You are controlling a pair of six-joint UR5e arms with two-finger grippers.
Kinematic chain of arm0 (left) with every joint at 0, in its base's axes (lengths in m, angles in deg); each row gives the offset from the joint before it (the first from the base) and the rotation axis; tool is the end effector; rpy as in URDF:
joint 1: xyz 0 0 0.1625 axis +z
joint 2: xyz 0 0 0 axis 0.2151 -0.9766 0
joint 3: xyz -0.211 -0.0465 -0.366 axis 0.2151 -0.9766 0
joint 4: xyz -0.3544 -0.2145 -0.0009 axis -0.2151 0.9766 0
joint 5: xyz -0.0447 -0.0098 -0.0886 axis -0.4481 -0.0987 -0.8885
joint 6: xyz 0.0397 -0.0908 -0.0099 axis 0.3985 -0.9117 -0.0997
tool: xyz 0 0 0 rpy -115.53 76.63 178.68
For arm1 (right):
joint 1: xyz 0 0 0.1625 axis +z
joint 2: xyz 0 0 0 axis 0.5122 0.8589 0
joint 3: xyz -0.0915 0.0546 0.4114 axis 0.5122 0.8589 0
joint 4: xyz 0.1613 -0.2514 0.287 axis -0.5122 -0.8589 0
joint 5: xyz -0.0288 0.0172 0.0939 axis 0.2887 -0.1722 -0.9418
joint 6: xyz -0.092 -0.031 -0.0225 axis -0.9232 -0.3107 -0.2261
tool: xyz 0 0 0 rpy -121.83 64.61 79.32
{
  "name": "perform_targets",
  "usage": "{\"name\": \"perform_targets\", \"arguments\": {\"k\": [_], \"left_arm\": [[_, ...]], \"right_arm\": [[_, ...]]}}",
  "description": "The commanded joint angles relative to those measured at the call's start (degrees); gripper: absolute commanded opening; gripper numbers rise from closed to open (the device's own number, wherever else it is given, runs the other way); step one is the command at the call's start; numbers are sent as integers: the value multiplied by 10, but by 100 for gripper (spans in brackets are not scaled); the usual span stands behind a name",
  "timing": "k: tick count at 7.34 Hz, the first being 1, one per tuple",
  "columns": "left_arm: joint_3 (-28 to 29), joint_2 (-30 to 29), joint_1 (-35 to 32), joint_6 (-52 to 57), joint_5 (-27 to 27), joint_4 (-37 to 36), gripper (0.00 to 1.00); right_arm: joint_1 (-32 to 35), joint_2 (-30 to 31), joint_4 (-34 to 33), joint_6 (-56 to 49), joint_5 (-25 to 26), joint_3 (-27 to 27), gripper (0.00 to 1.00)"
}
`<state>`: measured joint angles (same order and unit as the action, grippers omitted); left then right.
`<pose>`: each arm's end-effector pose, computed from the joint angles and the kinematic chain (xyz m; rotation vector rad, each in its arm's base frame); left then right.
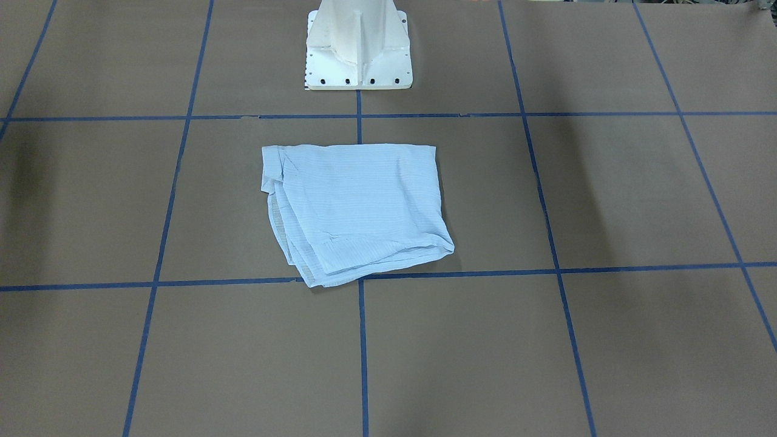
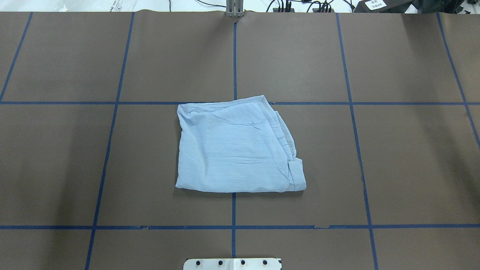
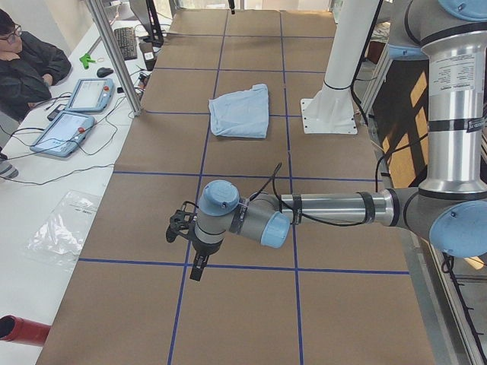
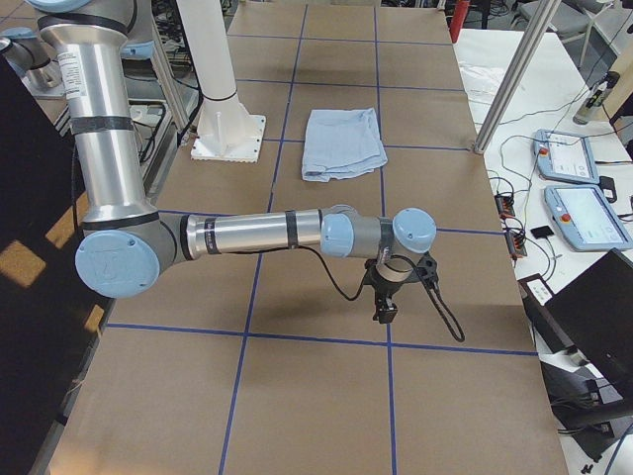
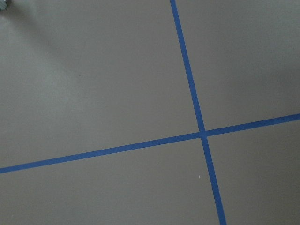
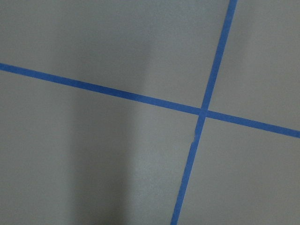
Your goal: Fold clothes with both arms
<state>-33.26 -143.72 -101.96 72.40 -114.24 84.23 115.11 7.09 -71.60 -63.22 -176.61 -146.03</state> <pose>-0.0698 -0.4697 0.6509 0.2930 0.6452 0.0621 0.0096 -0.5445 0.6195 -0.0212 -0.7766 -0.2393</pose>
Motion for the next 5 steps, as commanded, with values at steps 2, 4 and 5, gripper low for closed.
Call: {"name": "perform_targets", "arguments": {"k": [2, 4, 5], "left_arm": [[-43, -4, 0, -4, -34, -110, 100], [-81, -2, 1, -5, -59, -197, 100], [-72, 0, 0, -4, -82, -200, 100]], "right_arm": [[31, 5, 3, 1, 21, 5, 100], [48, 14, 0, 3, 34, -1, 100], [49, 17, 2, 10, 32, -3, 100]]}}
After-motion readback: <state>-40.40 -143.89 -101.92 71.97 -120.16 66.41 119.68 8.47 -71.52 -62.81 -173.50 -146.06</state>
